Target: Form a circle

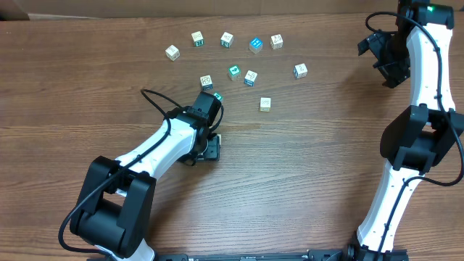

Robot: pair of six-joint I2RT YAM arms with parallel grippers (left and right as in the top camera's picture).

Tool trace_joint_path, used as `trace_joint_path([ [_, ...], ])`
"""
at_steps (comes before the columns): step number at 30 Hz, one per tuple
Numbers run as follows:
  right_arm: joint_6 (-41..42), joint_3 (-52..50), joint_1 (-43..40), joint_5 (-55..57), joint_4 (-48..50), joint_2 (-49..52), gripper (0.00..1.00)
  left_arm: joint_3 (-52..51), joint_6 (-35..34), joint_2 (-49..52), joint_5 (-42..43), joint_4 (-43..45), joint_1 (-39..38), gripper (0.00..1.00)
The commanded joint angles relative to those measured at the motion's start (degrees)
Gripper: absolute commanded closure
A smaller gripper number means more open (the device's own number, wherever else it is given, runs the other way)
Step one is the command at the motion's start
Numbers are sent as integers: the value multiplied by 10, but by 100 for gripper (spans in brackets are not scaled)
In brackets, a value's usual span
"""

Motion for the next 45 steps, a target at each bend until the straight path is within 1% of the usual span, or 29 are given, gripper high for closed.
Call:
trace_joint_path([
  [1, -2, 10, -1, 1, 1, -16, 0, 53, -3, -15, 1, -47, 3, 33],
  [4, -2, 10, -1, 1, 1, -16, 0, 104, -3, -28, 3, -85, 3, 32],
  [8, -2, 10, -1, 1, 1, -16, 0, 171, -3, -35, -2, -122, 7, 34],
  [12, -2, 10, -1, 1, 1, -16, 0, 189, -4, -35, 10, -106, 16, 35],
  [13, -2, 10, -1, 1, 1, -16, 0, 189, -4, -35, 23, -98, 17, 38],
  [15, -2, 10, -1, 1, 1, -16, 0, 187, -3, -34, 48, -84, 14, 46],
  [19, -2, 10, -1, 1, 1, -16, 0, 187, -2, -33, 28, -77, -2, 58],
  [22, -2, 10, -1, 1, 1, -16, 0, 187, -2, -32, 26, -78, -13, 72],
  [27, -2, 10, -1, 1, 1, -16, 0, 180, -2, -25, 24, -79, -31, 81],
  [31, -2, 10, -1, 1, 1, -16, 0, 161, 2, -19, 10, -77, -44, 83],
  [36, -2, 10, -1, 1, 1, -16, 0, 147, 31, -7, 0, -78, -56, 83],
  [39, -2, 10, -1, 1, 1, -16, 0, 144, 32, 0, -10, -99, -59, 88],
  [42, -2, 10, -1, 1, 1, -16, 0, 141, 12, 4, -64, -127, -59, 90],
  [44, -2, 10, -1, 1, 1, -16, 0, 141, -23, 7, -115, -149, -57, 91],
  [45, -2, 10, -1, 1, 1, -16, 0, 141, -30, 8, -124, -155, -56, 91],
])
